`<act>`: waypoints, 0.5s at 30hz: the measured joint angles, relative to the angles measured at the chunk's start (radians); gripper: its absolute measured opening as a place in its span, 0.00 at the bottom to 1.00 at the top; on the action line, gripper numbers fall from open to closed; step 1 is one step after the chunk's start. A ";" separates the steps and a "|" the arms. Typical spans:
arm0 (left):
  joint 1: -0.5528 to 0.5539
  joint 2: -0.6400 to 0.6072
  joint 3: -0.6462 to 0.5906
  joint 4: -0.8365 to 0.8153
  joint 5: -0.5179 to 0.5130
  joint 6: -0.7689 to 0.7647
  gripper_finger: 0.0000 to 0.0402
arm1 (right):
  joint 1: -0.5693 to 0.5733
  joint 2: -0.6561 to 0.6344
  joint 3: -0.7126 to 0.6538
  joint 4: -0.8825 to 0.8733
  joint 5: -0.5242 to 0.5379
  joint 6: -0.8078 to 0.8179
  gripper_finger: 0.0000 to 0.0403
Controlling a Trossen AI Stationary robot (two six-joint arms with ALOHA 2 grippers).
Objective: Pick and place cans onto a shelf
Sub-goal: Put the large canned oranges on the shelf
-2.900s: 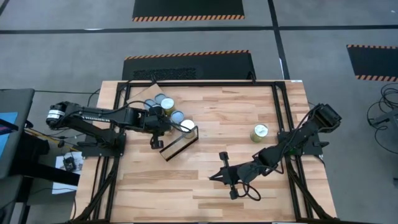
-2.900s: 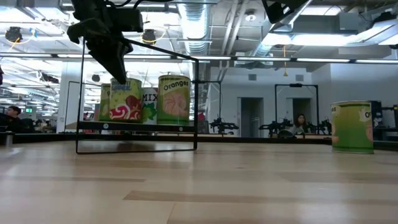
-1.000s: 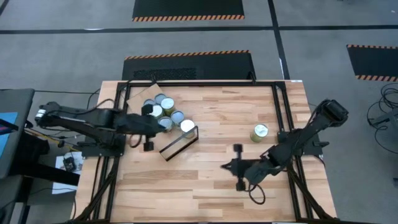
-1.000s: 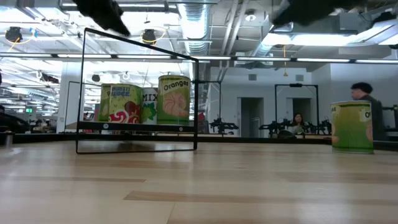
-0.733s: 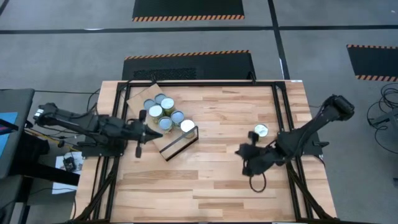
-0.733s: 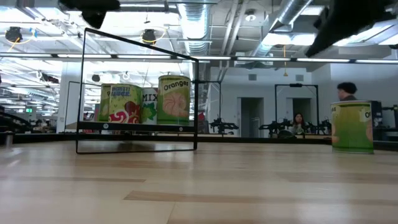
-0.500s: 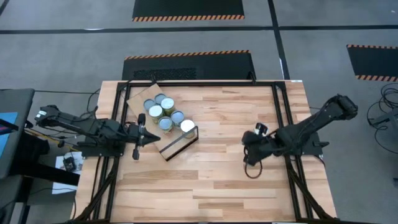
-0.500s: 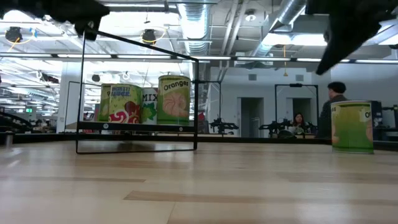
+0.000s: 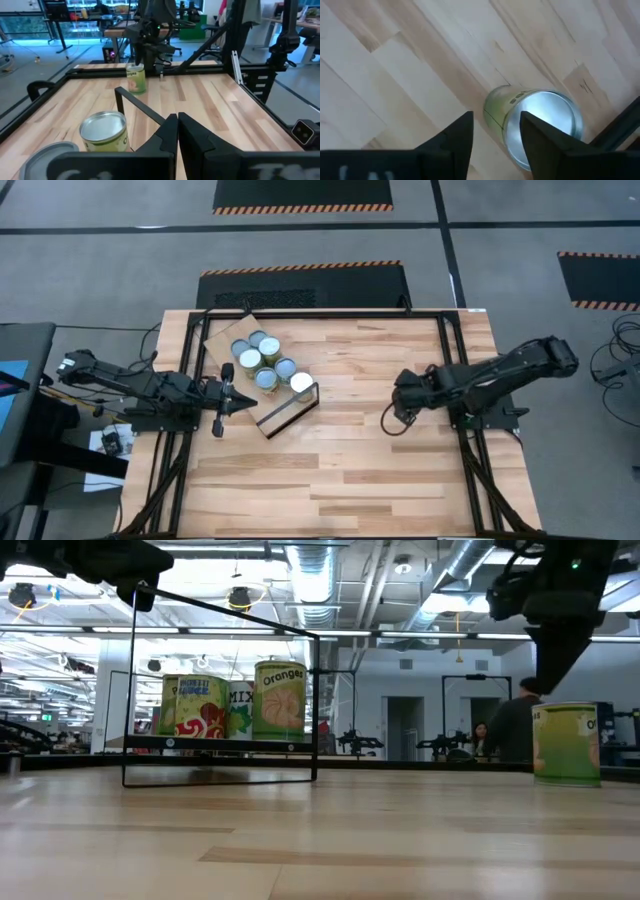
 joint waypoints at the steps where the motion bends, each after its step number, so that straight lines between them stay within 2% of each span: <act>1: 0.000 0.000 0.000 0.000 0.000 0.000 0.01 | -0.008 0.002 0.000 0.000 -0.007 -0.010 0.47; 6: 0.000 0.000 0.000 0.000 0.000 0.000 0.01 | -0.047 0.034 0.000 -0.014 -0.036 -0.022 0.49; 10: 0.000 0.000 0.000 0.000 0.000 0.000 0.01 | -0.090 0.039 0.000 -0.081 -0.021 0.013 0.47; 15: 0.000 0.000 0.000 -0.003 0.001 0.000 0.01 | -0.132 0.039 0.000 -0.085 -0.019 0.021 0.45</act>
